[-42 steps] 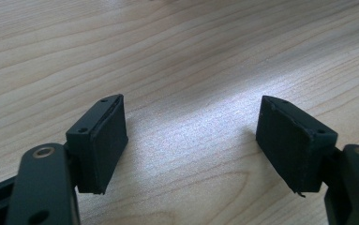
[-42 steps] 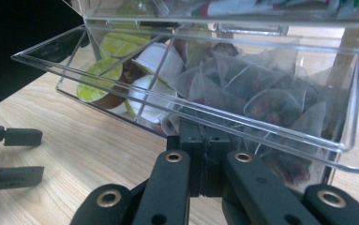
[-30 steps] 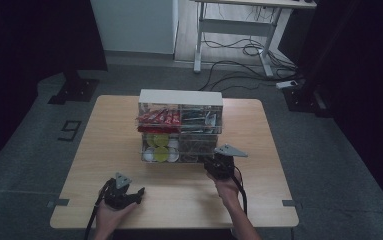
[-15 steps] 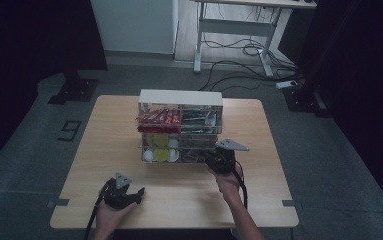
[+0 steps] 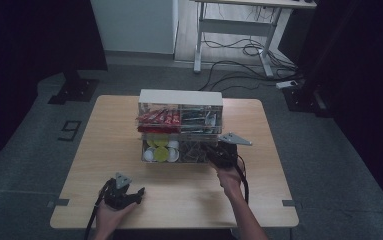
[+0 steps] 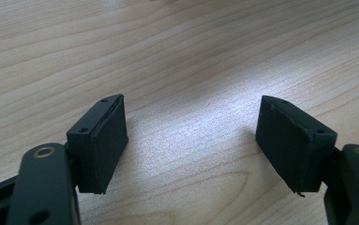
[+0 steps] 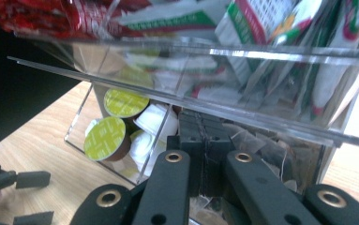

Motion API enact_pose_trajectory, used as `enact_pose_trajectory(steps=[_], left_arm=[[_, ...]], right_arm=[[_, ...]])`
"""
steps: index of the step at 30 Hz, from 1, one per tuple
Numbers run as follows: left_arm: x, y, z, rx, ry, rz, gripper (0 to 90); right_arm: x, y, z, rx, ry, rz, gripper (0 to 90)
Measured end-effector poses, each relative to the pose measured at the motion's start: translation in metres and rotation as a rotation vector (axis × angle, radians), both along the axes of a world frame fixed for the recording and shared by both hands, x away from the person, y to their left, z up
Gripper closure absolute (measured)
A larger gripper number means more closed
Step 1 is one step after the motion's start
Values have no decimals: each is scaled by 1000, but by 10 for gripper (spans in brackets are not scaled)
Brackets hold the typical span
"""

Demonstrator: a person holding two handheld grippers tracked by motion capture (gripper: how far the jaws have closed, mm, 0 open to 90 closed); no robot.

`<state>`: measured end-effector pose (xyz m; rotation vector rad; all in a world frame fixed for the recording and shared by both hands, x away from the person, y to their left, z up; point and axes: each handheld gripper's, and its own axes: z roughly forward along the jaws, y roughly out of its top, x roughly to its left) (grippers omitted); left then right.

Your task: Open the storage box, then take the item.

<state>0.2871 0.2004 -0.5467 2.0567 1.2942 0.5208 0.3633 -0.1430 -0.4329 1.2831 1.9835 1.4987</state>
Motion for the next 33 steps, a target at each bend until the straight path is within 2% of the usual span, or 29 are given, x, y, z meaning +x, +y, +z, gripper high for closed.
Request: enact_pose_trajectory(steps=[5, 18, 23, 28, 33], left_arm=[[0, 0, 0, 0, 0, 0, 252], [-1, 0, 0, -1, -2, 4, 258], [-2, -2, 1, -17, -9, 4, 262], [-6, -6, 13, -33, -49, -5, 279], [-7, -9, 29, -73, -74, -21, 284]], right_arm=[[3, 0, 4, 7, 0, -4, 893], [3, 0, 3, 11, -3, 0, 892], [2, -1, 2, 13, -4, 3, 889], [1, -3, 2, 16, -9, 3, 887], [0, -5, 1, 21, -11, -6, 887]])
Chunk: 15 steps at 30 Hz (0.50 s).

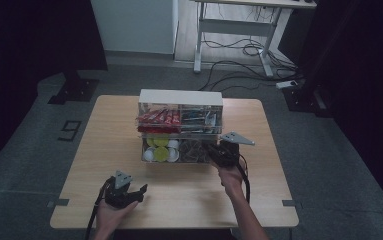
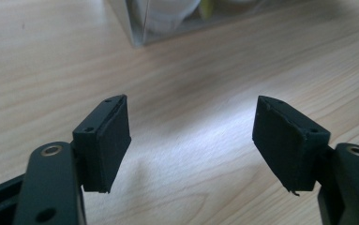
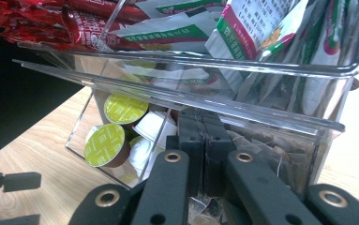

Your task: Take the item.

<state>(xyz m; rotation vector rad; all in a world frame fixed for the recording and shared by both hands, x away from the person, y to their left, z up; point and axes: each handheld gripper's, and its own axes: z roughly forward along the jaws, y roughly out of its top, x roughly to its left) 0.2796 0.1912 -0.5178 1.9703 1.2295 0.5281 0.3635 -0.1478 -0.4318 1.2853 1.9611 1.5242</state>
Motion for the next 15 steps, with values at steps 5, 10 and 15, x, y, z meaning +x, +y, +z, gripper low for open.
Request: enact_pose_trajectory(steps=[5, 10, 15], left_arm=[[4, -3, 10, -1, -4, -17, 323], [9, -6, 16, -7, 0, -22, 329], [13, -8, 21, -12, 3, -20, 326]], right_arm=[[0, -2, 0, 0, 2, -3, 888], [0, -3, 0, -1, 2, -4, 888], [1, -3, 1, -3, 3, -4, 888]])
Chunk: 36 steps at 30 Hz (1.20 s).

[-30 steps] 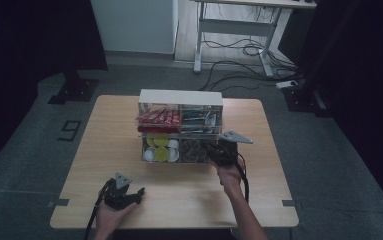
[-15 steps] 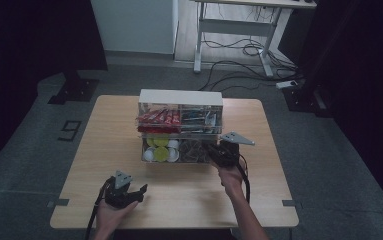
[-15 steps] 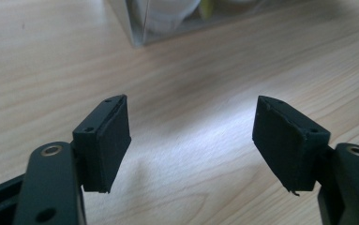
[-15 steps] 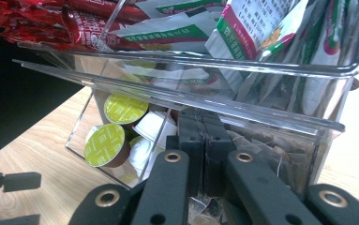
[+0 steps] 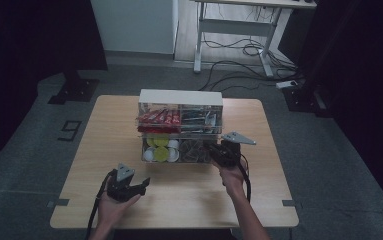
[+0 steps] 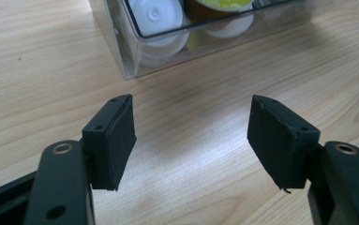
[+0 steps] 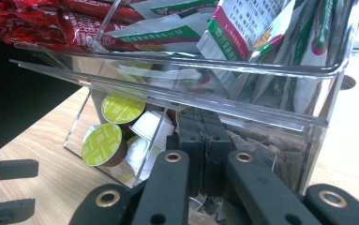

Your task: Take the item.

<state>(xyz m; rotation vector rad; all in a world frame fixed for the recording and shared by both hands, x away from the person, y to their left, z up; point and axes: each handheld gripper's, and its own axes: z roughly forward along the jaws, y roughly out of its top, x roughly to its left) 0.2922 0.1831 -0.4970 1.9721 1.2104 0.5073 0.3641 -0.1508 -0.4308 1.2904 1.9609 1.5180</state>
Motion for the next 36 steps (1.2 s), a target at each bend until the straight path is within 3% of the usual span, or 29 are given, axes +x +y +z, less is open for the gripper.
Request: enact_pose_trajectory(steps=[17, 36], left_arm=[[16, -8, 21, -25, -24, 1, 318], [32, -23, 27, -16, -46, -4, 317]], right_arm=[[0, 1, 1, -6, 0, -2, 888], [1, 3, -1, -2, 2, 0, 889]])
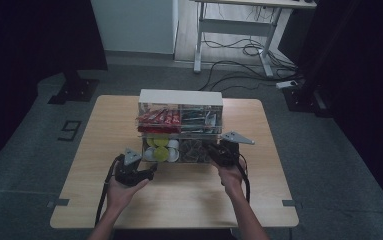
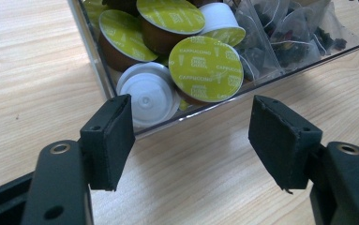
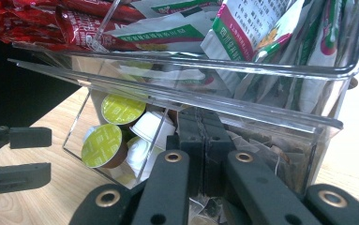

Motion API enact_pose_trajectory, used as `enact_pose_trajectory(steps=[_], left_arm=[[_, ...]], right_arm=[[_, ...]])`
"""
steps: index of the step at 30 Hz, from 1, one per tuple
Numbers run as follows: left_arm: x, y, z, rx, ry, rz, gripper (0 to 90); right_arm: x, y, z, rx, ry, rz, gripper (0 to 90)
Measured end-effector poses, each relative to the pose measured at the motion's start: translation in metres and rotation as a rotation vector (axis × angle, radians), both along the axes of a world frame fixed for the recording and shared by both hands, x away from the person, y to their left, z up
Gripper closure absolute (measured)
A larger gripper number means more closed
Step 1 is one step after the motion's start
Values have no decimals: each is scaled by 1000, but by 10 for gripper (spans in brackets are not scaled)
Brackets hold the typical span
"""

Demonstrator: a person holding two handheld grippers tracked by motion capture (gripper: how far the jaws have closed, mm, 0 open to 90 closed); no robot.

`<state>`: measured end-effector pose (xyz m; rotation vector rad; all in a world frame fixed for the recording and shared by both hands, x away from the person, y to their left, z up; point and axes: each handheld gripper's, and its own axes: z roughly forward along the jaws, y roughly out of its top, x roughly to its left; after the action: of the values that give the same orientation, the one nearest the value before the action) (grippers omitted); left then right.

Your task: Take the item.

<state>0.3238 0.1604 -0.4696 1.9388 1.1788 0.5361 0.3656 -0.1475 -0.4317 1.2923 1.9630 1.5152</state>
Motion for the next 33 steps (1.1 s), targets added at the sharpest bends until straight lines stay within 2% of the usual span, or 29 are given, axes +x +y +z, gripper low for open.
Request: enact_pose_trajectory(steps=[2, 11, 18, 24, 28, 33], left_arm=[[2, -3, -1, 21, -4, -5, 317], [9, -9, 0, 19, -24, -13, 317], [14, -10, 3, -5, -45, -23, 313], [19, -16, 1, -29, -32, -35, 308], [22, -20, 0, -19, -25, -36, 305], [24, -27, 0, -2, -39, -37, 303]], right_arm=[[0, 0, 0, 0, 0, 1, 889], [1, 1, 0, 1, 2, 2, 889], [2, 5, -1, 4, 11, 8, 889], [3, 8, -1, 2, 15, 8, 889], [3, 9, -1, -3, 14, 12, 889], [4, 9, -1, -2, 15, 14, 889]])
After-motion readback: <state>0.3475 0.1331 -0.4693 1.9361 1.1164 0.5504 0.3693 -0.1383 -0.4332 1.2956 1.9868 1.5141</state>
